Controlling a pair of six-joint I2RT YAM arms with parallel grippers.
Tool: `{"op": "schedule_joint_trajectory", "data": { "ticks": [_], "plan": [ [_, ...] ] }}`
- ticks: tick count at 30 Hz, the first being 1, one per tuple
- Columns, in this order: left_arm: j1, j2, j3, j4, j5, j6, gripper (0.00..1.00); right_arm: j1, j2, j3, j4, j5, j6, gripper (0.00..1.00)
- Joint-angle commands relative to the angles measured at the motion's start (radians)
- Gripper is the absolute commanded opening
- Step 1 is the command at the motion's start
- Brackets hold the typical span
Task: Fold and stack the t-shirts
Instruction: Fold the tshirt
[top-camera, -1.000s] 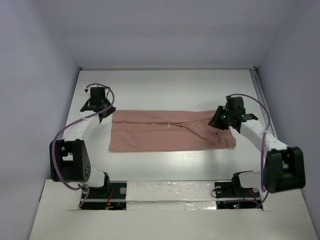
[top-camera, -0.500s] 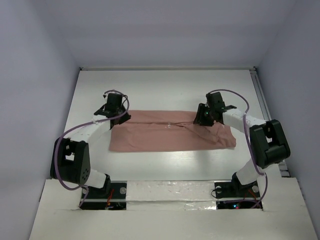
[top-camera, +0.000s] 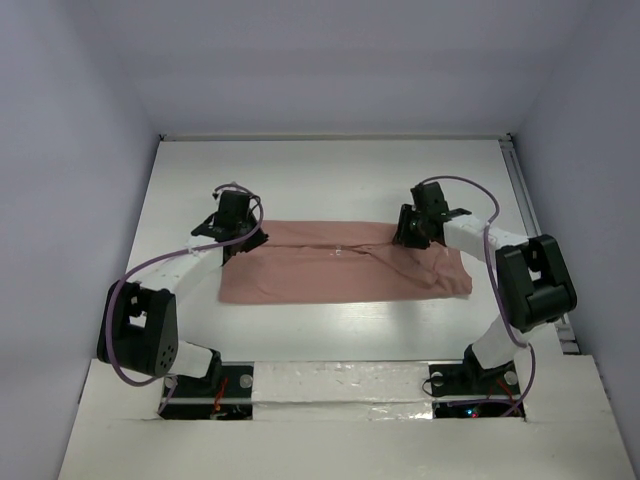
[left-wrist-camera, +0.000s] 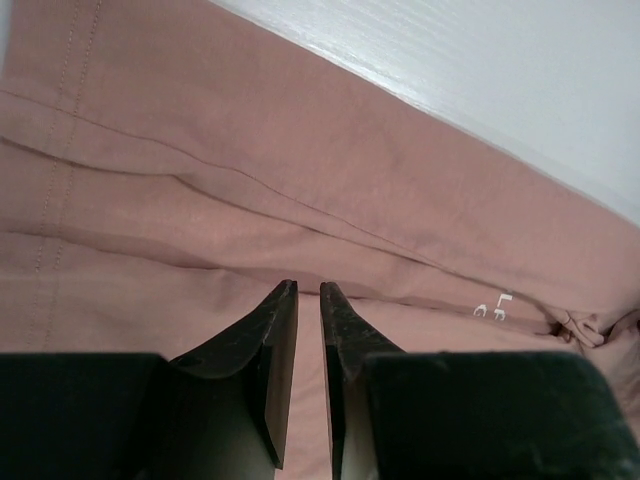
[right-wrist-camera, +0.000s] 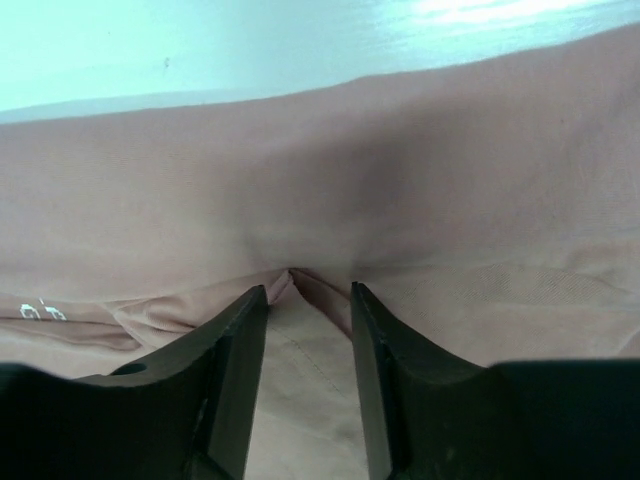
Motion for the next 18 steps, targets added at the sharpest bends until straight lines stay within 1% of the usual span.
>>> {"op": "schedule_joint_trajectory", "data": {
  "ticks": [1,4,5,7,8,9,13,18],
  "plan": [
    [-0.009,-0.017,-0.022,0.028,-0.001,-0.005,0.12,0.010,-0.003,0.023,0.022,-0.047,0.011,0.43],
    [-0.009,-0.002,-0.030,0.036,-0.001,-0.006,0.12,0.021,-0.013,0.008,0.037,-0.087,0.028,0.41],
    [-0.009,-0.001,-0.035,0.040,0.004,-0.009,0.12,0.021,-0.006,0.008,0.036,-0.095,0.033,0.33],
    [-0.009,0.004,-0.035,0.047,0.007,-0.012,0.11,0.021,-0.003,0.012,0.027,-0.100,0.033,0.22],
    [-0.009,0.004,-0.035,0.047,0.007,-0.013,0.11,0.021,-0.012,0.005,0.025,-0.092,0.033,0.12],
    [-0.009,0.007,-0.033,0.048,0.007,-0.013,0.11,0.030,-0.041,-0.003,0.024,-0.088,0.033,0.08],
    [-0.009,0.009,-0.030,0.051,0.007,-0.012,0.11,0.053,-0.129,-0.034,-0.022,-0.088,0.042,0.04],
    [-0.009,0.009,-0.027,0.060,0.011,-0.022,0.11,0.132,-0.200,-0.083,-0.102,-0.103,0.079,0.06]
  ]
}}
